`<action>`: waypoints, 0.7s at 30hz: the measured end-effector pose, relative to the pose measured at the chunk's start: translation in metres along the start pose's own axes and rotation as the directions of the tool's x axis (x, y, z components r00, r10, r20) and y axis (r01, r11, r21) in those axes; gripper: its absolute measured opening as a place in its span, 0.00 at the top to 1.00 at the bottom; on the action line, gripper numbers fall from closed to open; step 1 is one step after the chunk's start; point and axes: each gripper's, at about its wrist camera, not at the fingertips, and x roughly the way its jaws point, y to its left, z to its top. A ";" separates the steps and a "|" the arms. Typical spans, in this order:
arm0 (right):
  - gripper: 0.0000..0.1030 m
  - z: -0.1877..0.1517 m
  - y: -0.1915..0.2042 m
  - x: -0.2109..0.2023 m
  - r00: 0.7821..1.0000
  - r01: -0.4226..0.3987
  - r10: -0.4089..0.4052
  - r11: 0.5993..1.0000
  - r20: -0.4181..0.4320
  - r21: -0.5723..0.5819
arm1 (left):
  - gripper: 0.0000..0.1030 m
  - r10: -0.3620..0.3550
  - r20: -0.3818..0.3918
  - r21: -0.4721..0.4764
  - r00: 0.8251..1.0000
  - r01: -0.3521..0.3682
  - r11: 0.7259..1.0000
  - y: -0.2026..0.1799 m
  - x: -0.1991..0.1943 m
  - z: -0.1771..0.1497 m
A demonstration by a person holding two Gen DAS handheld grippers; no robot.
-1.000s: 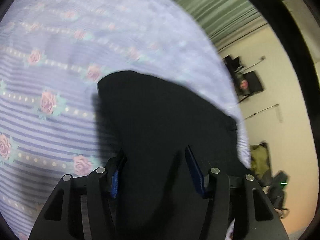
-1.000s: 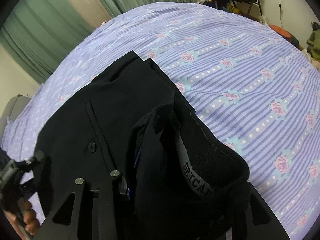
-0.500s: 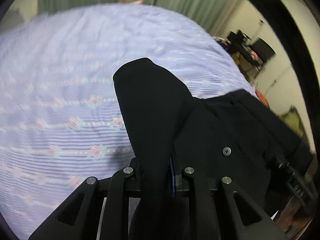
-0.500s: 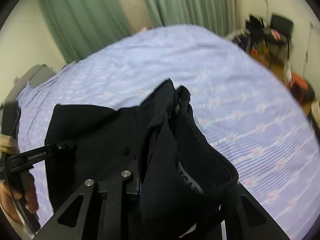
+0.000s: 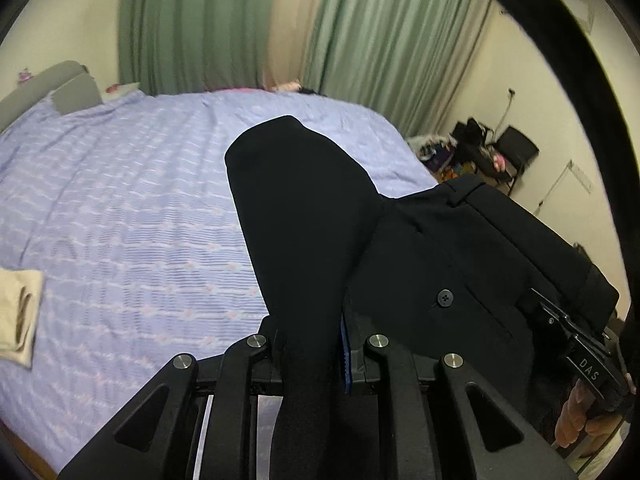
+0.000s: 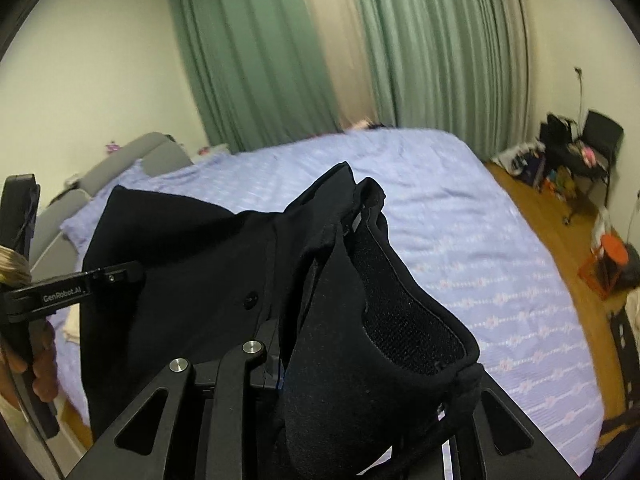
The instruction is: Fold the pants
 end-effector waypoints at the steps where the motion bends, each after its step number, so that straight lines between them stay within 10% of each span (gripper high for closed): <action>1: 0.75 0.002 0.008 -0.007 1.000 -0.006 0.006 1.000 0.007 -0.013 | 0.83 0.004 0.010 -0.005 1.000 -0.004 1.000 0.002 -0.012 -0.001; 21: 0.75 -0.033 0.232 -0.058 0.997 0.023 -0.022 1.000 0.072 -0.016 | 0.83 -0.031 0.085 0.063 0.996 0.025 0.998 0.185 -0.170 -0.032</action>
